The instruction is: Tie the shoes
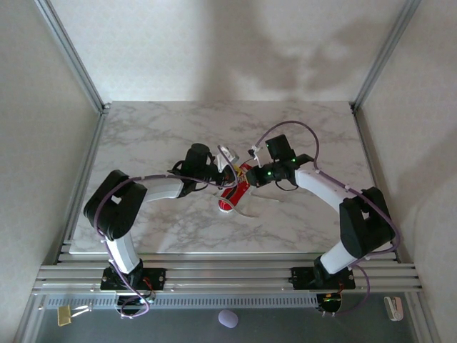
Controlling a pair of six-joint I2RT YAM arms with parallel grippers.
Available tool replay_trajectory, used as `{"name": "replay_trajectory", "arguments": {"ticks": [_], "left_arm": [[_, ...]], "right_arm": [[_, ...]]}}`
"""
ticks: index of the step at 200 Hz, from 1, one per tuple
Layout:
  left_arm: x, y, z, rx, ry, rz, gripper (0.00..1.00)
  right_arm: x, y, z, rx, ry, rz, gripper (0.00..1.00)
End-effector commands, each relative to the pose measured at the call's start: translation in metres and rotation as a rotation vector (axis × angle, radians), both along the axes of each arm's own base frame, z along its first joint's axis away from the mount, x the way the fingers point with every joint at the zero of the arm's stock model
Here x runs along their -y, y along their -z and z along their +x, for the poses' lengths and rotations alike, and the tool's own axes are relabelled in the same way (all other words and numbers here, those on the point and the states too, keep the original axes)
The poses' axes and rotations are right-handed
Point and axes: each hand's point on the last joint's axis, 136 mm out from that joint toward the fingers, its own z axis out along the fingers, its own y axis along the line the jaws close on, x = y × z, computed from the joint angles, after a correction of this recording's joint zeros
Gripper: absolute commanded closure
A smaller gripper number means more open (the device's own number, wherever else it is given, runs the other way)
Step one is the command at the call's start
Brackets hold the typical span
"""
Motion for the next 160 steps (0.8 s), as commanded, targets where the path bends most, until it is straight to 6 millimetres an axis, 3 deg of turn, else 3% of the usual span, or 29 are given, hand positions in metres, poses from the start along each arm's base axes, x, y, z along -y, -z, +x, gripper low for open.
{"name": "replay_trajectory", "arguments": {"ticks": [1, 14, 43, 104, 160], "left_arm": [[-0.006, -0.013, 0.005, -0.015, -0.036, -0.048, 1.0], [-0.007, -0.012, 0.007, -0.045, -0.063, -0.059, 1.0], [-0.009, -0.007, 0.012, -0.115, -0.112, -0.064, 1.0], [-0.011, -0.002, 0.012, -0.182, -0.149, -0.078, 1.0], [-0.009, 0.004, 0.01, -0.241, -0.154, -0.1, 1.0]], "right_arm": [[0.004, -0.02, 0.002, 0.089, 0.038, -0.004, 0.59], [0.01, -0.025, -0.003, 0.138, 0.058, -0.028, 0.49], [0.025, -0.015, -0.024, 0.163, 0.126, -0.117, 0.5], [0.04, 0.048, -0.092, 0.002, 0.221, -0.326, 0.56], [0.021, 0.077, -0.099, -0.001, 0.115, -0.376, 0.52]]}}
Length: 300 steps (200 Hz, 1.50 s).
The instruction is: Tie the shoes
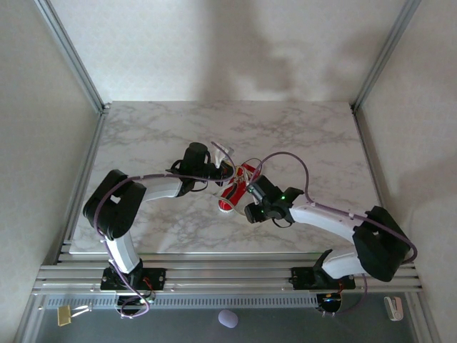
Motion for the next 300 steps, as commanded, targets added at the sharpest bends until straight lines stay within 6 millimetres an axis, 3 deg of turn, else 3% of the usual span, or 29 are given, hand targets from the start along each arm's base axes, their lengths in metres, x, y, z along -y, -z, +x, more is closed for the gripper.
{"name": "replay_trajectory", "arguments": {"ticks": [1, 76, 115, 134, 170, 200, 250, 300], "left_arm": [[-0.001, 0.002, 0.002, -0.036, -0.014, -0.02, 1.0], [-0.004, 0.008, 0.005, -0.07, -0.016, -0.054, 1.0], [-0.004, 0.01, 0.007, -0.082, -0.022, -0.055, 1.0], [-0.004, 0.008, 0.008, -0.081, -0.022, -0.06, 1.0], [-0.004, 0.005, 0.007, -0.077, -0.017, -0.062, 1.0], [-0.004, 0.002, 0.004, -0.072, -0.01, -0.065, 1.0], [-0.005, 0.001, 0.002, -0.067, -0.003, -0.061, 1.0], [-0.005, 0.0, 0.002, -0.064, -0.002, -0.066, 1.0]], "right_arm": [[-0.002, 0.012, 0.003, 0.014, -0.013, -0.044, 0.52], [-0.01, 0.035, 0.011, 0.022, -0.054, -0.093, 0.51], [-0.011, 0.046, 0.001, -0.011, -0.085, -0.149, 0.53], [-0.008, 0.05, -0.007, -0.022, -0.079, -0.18, 0.61], [-0.012, 0.048, -0.017, -0.025, -0.055, -0.136, 0.85], [-0.019, 0.017, -0.014, 0.047, -0.045, -0.037, 1.0], [-0.028, -0.074, 0.0, 0.23, -0.032, 0.152, 1.0], [-0.003, -0.119, 0.022, 0.373, 0.076, 0.137, 1.0]]}}
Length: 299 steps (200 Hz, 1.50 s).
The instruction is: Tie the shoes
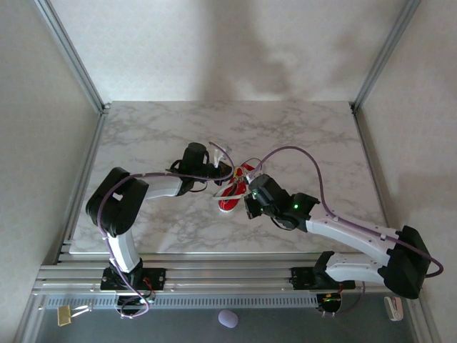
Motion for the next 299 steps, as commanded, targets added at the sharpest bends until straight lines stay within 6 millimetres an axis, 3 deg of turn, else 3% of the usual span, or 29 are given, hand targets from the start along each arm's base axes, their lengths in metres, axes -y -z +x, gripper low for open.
{"name": "replay_trajectory", "arguments": {"ticks": [1, 36, 65, 107, 192, 243, 299], "left_arm": [[-0.001, -0.01, -0.001, 0.021, 0.013, -0.029, 1.0], [-0.002, -0.009, -0.003, 0.022, 0.015, -0.025, 1.0], [-0.003, -0.008, -0.005, 0.019, 0.017, -0.023, 1.0], [-0.004, -0.01, -0.006, 0.024, 0.015, -0.025, 1.0], [-0.005, -0.013, -0.009, 0.038, 0.025, -0.027, 1.0], [-0.003, -0.016, -0.018, 0.073, 0.067, -0.032, 1.0], [0.0, -0.017, -0.025, 0.123, 0.096, -0.03, 1.0]], "right_arm": [[0.022, -0.019, 0.014, 0.064, 0.092, -0.037, 1.0], [0.05, -0.043, 0.033, 0.112, 0.213, 0.008, 1.0], [0.07, -0.047, 0.047, 0.106, 0.275, -0.012, 1.0], [0.086, -0.042, 0.06, 0.066, 0.326, -0.047, 1.0], [0.11, -0.061, 0.066, 0.088, 0.431, -0.037, 1.0], [0.08, -0.06, 0.085, 0.014, 0.294, 0.035, 1.0], [0.038, -0.045, 0.141, -0.117, 0.184, 0.12, 1.0]]}}
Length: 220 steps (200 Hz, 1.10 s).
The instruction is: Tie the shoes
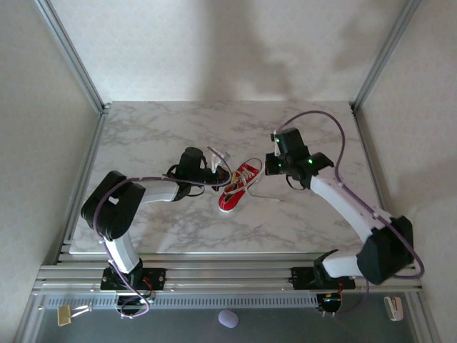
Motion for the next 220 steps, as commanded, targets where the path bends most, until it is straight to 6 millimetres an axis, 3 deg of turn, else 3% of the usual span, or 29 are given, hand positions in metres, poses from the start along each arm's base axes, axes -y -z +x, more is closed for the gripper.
{"name": "replay_trajectory", "arguments": {"ticks": [1, 49, 86, 120, 164, 203, 220], "left_arm": [[0.005, -0.018, -0.005, 0.077, 0.041, -0.031, 1.0], [0.009, -0.019, -0.008, 0.091, 0.049, -0.035, 1.0], [0.009, -0.024, -0.008, 0.1, 0.049, -0.039, 1.0], [0.009, -0.023, -0.011, 0.1, 0.052, -0.035, 1.0], [0.009, -0.021, -0.014, 0.094, 0.052, -0.035, 1.0], [0.007, -0.02, -0.018, 0.096, 0.048, -0.034, 1.0], [0.007, -0.02, -0.018, 0.084, 0.046, -0.041, 1.0]], "right_arm": [[-0.026, -0.01, 0.023, -0.003, -0.084, 0.087, 1.0], [-0.078, -0.012, 0.057, -0.029, -0.219, 0.21, 1.0], [-0.109, 0.004, 0.068, -0.118, -0.3, 0.298, 1.0], [-0.132, 0.02, 0.07, -0.199, -0.362, 0.353, 1.0], [-0.163, 0.039, 0.057, -0.329, -0.474, 0.445, 1.0], [-0.173, 0.057, 0.042, -0.415, -0.523, 0.453, 1.0], [-0.167, 0.055, 0.045, -0.38, -0.503, 0.417, 0.81]]}}
